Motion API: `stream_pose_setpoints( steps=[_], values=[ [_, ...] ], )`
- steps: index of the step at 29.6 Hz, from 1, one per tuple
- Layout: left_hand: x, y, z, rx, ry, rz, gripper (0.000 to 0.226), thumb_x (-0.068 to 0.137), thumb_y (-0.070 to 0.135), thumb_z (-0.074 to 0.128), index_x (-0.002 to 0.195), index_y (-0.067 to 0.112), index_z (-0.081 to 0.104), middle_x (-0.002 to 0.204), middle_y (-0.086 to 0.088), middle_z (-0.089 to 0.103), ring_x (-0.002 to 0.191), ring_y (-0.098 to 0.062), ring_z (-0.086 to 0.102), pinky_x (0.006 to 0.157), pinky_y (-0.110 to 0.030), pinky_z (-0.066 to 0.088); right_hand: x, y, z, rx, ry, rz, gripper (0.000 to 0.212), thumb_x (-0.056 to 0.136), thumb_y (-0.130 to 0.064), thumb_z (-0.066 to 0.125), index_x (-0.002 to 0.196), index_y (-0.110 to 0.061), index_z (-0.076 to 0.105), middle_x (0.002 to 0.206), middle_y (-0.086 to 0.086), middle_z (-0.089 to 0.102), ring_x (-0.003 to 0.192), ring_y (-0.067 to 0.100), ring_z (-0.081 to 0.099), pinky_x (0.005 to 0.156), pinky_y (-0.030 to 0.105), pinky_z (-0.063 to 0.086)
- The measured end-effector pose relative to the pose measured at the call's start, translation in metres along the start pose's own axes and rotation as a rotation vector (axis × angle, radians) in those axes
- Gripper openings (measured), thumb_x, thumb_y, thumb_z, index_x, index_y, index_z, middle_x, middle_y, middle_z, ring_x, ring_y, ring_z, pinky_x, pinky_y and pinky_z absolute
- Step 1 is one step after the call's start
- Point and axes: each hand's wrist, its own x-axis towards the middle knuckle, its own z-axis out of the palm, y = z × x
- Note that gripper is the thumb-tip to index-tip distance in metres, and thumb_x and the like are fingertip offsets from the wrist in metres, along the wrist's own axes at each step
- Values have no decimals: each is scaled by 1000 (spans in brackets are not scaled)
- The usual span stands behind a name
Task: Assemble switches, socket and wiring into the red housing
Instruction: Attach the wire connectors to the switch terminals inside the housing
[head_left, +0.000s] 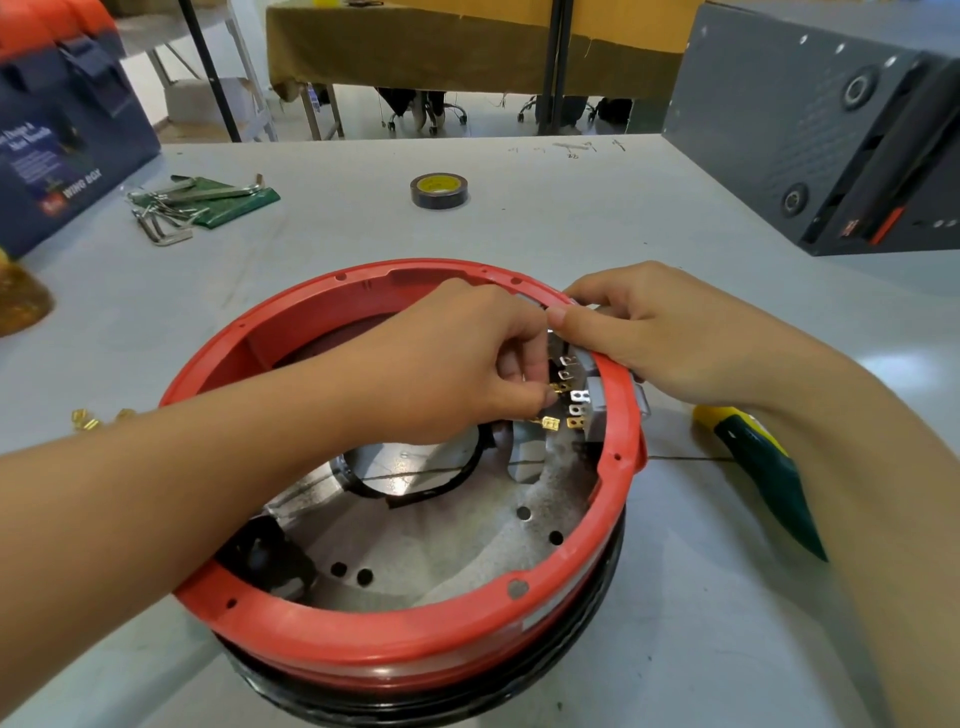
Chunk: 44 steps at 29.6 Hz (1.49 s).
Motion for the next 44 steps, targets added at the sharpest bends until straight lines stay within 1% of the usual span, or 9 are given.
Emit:
stream_pose_setpoints(
  steps=[6,14,22,27,30,33,37,41,44],
  values=[
    [0,0,1,20,12,8,7,80,17,69,75,16,66,66,7,66,61,1,59,56,-9,41,-1,-1,0,1,-1,8,34,90,-45,46,87,-19,68,54,-6,59,48,-1,50,54,23,38],
    [0,-1,5,13,42,10,9,79,15,68,71,15,66,63,6,66,58,1,59,56,-12,45,-1,-1,0,-2,-1,22,32,91,-45,46,91,-21,67,56,-10,60,51,-2,53,53,17,37],
    [0,1,8,18,78,3,14,77,15,67,64,18,64,58,8,63,54,3,57,55,-10,45,-3,-3,0,-41,2,16,34,91,-45,45,93,-20,67,67,-4,63,61,6,55,60,25,43],
    [1,0,3,-48,26,-19,8,80,16,69,72,15,70,63,7,67,57,4,60,56,-10,46,-3,-3,0,-46,9,16,34,91,-46,45,93,-20,67,68,-3,64,63,6,56,62,27,44],
    [1,-3,-5,-107,-46,-19,6,83,18,69,80,16,74,68,7,69,62,1,61,60,-14,49,-3,-3,0,-50,17,24,33,90,-47,45,91,-22,67,59,-6,58,54,2,51,56,23,38],
    [0,-7,-12,-92,-101,3,11,84,15,66,86,22,74,70,11,69,65,-1,61,60,-13,47,-3,-3,0,-42,11,28,34,90,-48,45,92,-22,67,63,-4,60,58,5,52,57,24,40],
    [0,-10,-12,-28,-69,38,12,81,20,70,85,31,74,66,26,62,62,5,56,55,-4,36,-3,-3,0,-48,4,34,35,91,-48,44,92,-21,66,61,-3,59,56,7,51,56,25,39],
    [1,-12,-9,11,-35,66,7,80,22,71,82,27,74,65,19,64,66,1,56,58,-5,36,-3,-3,0,-43,10,37,34,89,-49,45,90,-22,66,57,-5,57,53,4,49,56,25,39],
    [1,-12,-8,87,-21,120,4,81,22,70,82,24,73,74,10,69,71,-8,58,62,-14,41,-3,-3,0,-40,6,40,34,90,-49,44,90,-23,66,56,-6,57,50,1,50,55,25,39]
  ],
)
